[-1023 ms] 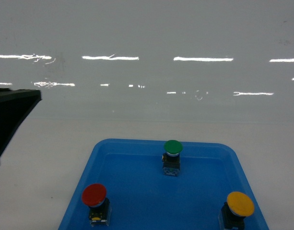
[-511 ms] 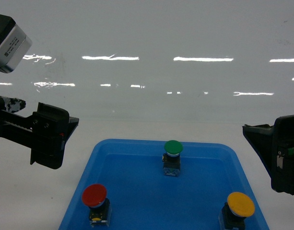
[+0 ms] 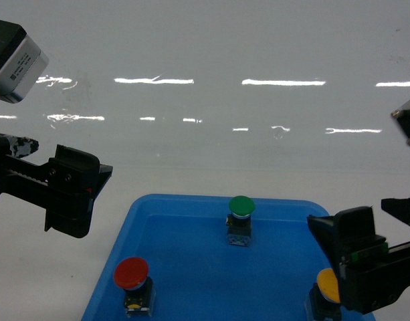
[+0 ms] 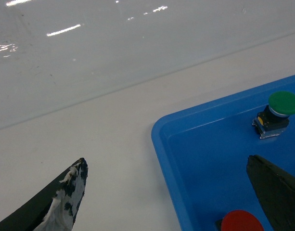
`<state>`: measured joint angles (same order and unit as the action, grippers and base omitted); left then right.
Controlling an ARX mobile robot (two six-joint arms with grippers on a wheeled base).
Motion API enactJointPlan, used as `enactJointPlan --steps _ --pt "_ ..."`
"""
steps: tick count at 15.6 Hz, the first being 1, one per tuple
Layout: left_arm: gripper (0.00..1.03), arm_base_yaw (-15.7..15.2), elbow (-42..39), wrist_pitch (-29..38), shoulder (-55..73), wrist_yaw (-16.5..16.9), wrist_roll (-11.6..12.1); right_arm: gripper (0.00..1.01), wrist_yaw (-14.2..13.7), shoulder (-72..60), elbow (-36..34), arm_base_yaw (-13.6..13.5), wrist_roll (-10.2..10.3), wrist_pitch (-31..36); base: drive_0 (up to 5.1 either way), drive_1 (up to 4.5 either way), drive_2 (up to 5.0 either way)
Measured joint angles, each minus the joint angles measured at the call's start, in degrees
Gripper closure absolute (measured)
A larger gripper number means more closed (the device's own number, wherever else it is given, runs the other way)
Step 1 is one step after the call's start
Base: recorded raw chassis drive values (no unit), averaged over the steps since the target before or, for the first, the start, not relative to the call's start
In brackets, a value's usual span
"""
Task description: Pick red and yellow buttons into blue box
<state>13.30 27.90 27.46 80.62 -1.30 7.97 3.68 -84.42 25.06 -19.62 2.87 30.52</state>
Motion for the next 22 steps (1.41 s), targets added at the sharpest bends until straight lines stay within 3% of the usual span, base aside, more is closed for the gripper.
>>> enactJointPlan --steps 2,6,9,13,22 --pt "0.05 0.0 0.0 0.0 0.0 0.0 0.0 0.03 -0.66 -4.13 1.86 -1.84 -2.05 0.57 0.0 0.0 0.0" --pt "0.05 0.0 0.0 0.0 0.0 0.0 0.0 0.03 -0.15 -8.31 3.08 -2.89 -3.13 -0.33 0.0 0.0 0.0" --pt "0.05 0.0 0.0 0.0 0.02 0.0 0.0 0.03 0.02 -12.68 3.39 -2.91 -3.82 0.44 0.0 0.0 0.0" --pt "0.05 0.0 0.0 0.0 0.0 0.02 0.0 0.03 -1.14 -19.85 5.33 -2.45 -7.43 1.18 0.0 0.0 0.0" --pt "0.05 0.0 0.0 0.0 0.0 0.02 0.0 0.03 -5.07 -27.63 5.86 -2.91 -8.57 4.2 0.0 0.0 0.0"
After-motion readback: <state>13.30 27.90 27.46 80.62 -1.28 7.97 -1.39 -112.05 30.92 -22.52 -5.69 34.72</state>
